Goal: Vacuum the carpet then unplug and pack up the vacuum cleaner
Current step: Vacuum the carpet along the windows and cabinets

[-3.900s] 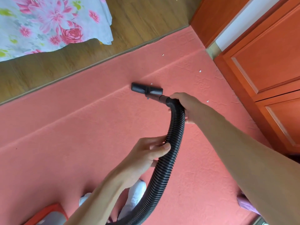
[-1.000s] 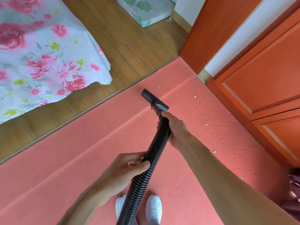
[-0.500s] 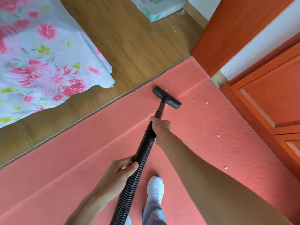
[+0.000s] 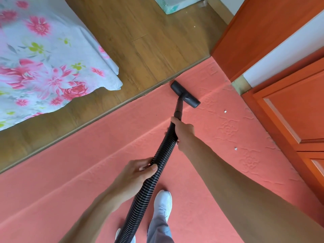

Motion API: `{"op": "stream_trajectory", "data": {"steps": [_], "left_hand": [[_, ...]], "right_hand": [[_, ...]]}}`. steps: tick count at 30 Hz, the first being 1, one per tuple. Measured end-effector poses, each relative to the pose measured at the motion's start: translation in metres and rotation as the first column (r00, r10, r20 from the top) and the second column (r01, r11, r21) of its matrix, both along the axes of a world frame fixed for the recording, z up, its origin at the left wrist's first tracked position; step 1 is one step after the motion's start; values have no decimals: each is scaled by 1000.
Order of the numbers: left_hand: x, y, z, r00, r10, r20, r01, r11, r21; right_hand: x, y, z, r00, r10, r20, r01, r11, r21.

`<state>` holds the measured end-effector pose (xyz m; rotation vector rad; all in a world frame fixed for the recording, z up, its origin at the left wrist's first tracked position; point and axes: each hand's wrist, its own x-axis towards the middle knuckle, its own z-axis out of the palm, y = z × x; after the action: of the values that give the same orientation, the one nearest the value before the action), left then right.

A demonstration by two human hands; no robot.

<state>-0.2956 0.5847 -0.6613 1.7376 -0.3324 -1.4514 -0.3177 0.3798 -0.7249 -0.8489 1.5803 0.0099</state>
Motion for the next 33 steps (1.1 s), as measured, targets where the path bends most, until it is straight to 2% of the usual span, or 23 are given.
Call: {"op": "stream_trajectory", "data": {"steps": [5,9,13,17,23,28,33], "left_hand": [[4,4,8,999,-46,-27,46,999,9],[2,-8,2,997,68,22,-69,997,33],[-11,-18,-6,988,142,56,-145,989,42],[-30,-3,-1,999,44,-11,-44,999,5],[-47,25,23,966,-223,-130,205,970,-133],[-68,35,35,951,-221,-214,193,971,-143],[-113,31,28,960,-118,-253,111,993,-41]], "right_hand": [[-26,0,4,987,-49,152,28,990,137],[-9,-12,-2,986,-40,163,25,996,90],[-2,-14,-10,982,-129,136,125,991,38],[-44,5,7,943,-263,206,255,965,61],[-132,47,51,854,-450,261,444,892,85],[-162,61,62,828,-502,250,512,859,31],[-176,53,47,882,-455,120,460,888,-10]]}}
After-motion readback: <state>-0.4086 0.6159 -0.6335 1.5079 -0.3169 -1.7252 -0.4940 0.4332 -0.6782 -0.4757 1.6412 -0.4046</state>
